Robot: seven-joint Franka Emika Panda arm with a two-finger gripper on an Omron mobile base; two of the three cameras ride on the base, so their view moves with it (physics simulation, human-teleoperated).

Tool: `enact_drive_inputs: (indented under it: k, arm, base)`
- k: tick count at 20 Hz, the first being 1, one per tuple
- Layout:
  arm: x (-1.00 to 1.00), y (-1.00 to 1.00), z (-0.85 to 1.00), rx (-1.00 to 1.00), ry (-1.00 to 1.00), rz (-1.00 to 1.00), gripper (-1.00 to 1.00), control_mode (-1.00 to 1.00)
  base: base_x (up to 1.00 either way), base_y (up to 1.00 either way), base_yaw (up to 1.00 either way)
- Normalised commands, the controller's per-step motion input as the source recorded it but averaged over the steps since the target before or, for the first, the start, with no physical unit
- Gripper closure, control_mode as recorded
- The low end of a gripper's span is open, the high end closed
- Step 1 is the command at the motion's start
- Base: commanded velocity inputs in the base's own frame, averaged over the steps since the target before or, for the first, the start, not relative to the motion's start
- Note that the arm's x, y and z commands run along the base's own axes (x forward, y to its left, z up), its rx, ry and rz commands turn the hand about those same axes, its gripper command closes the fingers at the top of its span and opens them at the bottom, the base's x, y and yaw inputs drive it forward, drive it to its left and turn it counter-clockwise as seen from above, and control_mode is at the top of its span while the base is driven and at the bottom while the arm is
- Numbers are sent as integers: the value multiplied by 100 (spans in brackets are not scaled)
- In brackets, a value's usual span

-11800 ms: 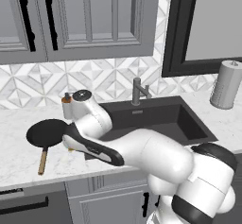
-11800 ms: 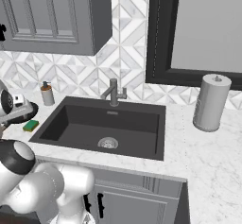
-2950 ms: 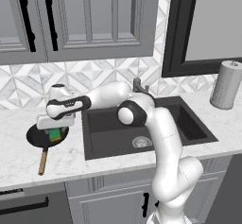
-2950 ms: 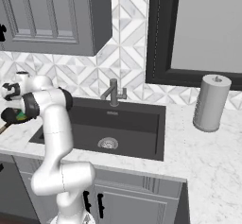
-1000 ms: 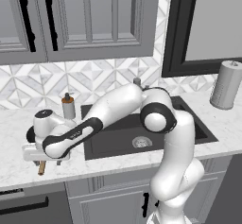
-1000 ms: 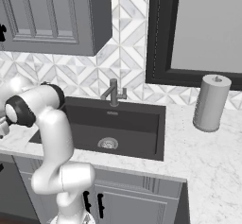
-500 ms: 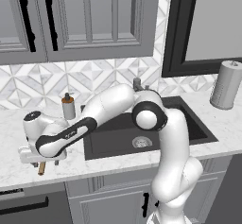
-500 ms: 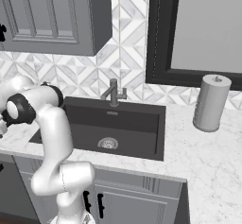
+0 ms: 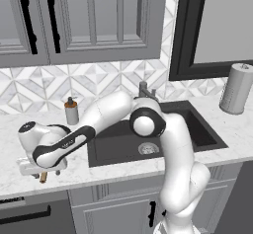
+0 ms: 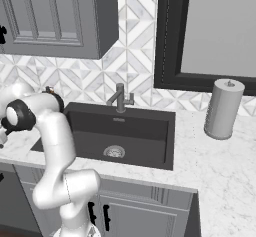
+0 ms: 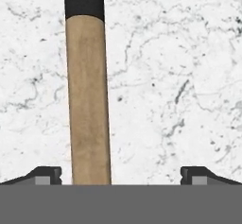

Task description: Pick the pan and sponge and place them into the sink. Then turn on the water.

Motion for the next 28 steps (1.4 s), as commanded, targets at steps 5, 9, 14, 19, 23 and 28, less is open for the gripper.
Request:
enact_drive_inputs:
  k: [5,9,14,19,23,28]
  arm:
    - [18,2,-16,0,0,0,-100,-100]
    - [17,3,-35,0,0,0,-100,-100]
    - [17,3,-31,0,-1,0,-100,-100]
    - [2,-16,-46,0,-1,0,100,-100]
    - [0,-61,-54,0,-1,-1,100,-100]
    - [0,-89,-40,0,-1,-7,100,-100]
  base:
    - [0,0,0]
    - [0,0,0]
    - [0,0,0]
    - [0,0,0]
    - [0,0,0]
    - [0,0,0]
